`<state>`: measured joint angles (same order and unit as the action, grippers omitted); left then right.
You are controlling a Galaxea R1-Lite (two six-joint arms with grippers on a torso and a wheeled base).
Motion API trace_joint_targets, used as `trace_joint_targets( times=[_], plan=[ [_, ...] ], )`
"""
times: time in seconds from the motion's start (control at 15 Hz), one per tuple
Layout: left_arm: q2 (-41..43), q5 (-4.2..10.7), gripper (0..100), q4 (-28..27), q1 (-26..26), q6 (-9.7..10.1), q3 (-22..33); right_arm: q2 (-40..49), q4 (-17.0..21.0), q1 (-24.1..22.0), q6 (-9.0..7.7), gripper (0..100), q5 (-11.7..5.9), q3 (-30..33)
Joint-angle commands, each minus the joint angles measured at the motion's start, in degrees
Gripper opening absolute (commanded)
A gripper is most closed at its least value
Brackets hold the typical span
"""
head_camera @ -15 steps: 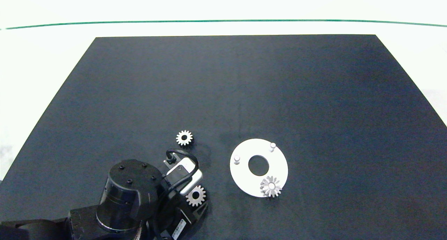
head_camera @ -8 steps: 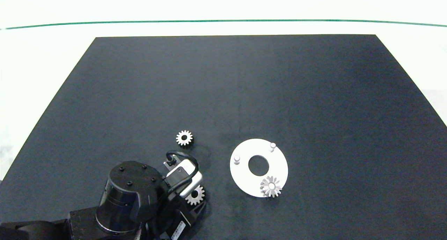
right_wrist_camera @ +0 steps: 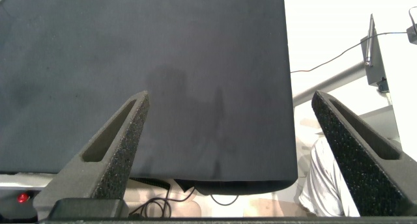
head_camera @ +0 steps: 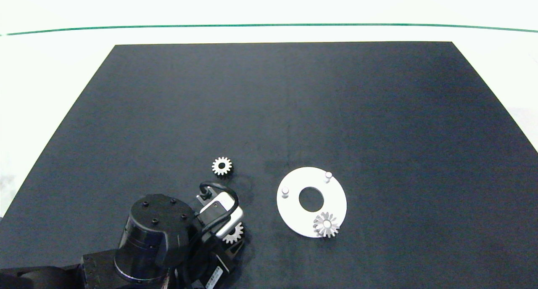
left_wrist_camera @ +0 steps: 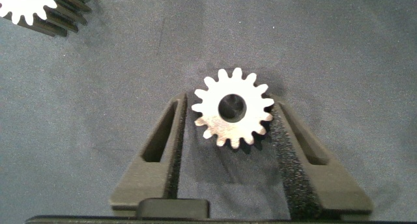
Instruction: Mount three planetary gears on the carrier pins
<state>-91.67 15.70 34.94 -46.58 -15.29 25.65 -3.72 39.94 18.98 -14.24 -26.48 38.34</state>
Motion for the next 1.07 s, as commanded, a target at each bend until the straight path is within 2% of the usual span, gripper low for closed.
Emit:
trace_joint_targets(
  times=[0.07,1.07],
  plan=[
    [0.1,0.12,41,0.2,0.0,-0.09,-0.1,-0.1,0.2,0.0,-0.18,100,-0.15,0.0],
    [0.3,0.12,11,0.0,-0.1,-0.27,0.5,-0.1,0.2,0.0,-0.09,100,-0.15,0.0]
  ],
)
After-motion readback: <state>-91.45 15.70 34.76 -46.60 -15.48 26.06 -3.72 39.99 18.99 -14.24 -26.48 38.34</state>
